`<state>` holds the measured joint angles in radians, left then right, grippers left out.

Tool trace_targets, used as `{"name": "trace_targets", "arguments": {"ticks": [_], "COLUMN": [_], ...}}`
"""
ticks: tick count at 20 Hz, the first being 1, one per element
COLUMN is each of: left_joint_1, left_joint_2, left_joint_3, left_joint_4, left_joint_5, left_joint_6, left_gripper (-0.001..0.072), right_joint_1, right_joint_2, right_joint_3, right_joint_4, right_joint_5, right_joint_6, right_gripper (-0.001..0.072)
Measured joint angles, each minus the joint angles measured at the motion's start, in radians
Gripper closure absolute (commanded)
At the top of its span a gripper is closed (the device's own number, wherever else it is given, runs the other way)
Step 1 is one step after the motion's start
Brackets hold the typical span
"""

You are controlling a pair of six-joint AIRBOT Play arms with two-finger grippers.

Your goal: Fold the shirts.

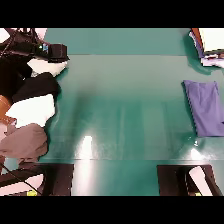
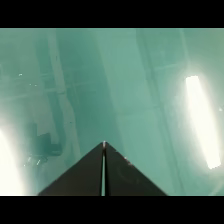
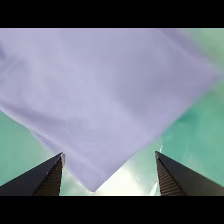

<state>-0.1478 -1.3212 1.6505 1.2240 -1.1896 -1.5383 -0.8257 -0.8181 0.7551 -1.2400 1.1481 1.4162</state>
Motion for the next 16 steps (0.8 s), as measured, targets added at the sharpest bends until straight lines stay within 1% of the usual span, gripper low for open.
{"name": "trace_targets", "arguments": {"ticks": [3,4,5,6,8,9,10,13,16], "left_joint_1": [0.0,0.0,0.0,0.0,0.0,0.0,0.0,0.0,0.0], "left_joint_2": [0.0,0.0,0.0,0.0,0.0,0.0,0.0,0.0,0.0], "left_joint_3": [0.0,0.0,0.0,0.0,0.0,0.0,0.0,0.0,0.0], "left_joint_4": [0.0,0.0,0.0,0.0,-0.001,-0.001,-0.001,-0.001,-0.002], "left_joint_5": [0.003,0.006,0.005,0.003,0.001,0.002,0.003,0.008,0.01], "left_joint_6": [0.002,0.002,0.002,0.002,0.002,0.002,0.001,0.001,0.001], "left_gripper": [0.0687,0.0687,0.0687,0.0687,0.0687,0.0686,0.0686,0.0686,0.0686], "right_joint_1": [0.053,0.105,0.169,0.239,0.395,0.475,0.546,0.735,0.857], "right_joint_2": [0.055,0.061,0.059,0.05,0.018,-0.002,-0.022,-0.086,-0.134], "right_joint_3": [0.046,0.059,0.073,0.087,0.119,0.139,0.158,0.226,0.286], "right_joint_4": [0.098,0.14,0.171,0.195,0.225,0.238,0.243,0.231,0.209], "right_joint_5": [0.019,0.023,0.024,0.028,0.031,0.031,0.031,0.029,0.03], "right_joint_6": [0.011,0.011,0.013,0.013,0.014,0.014,0.014,0.014,0.014], "right_gripper": [0.0076,0.0082,0.0104,0.0215,0.0459,0.0602,0.0695,0.0695,0.0695]}}
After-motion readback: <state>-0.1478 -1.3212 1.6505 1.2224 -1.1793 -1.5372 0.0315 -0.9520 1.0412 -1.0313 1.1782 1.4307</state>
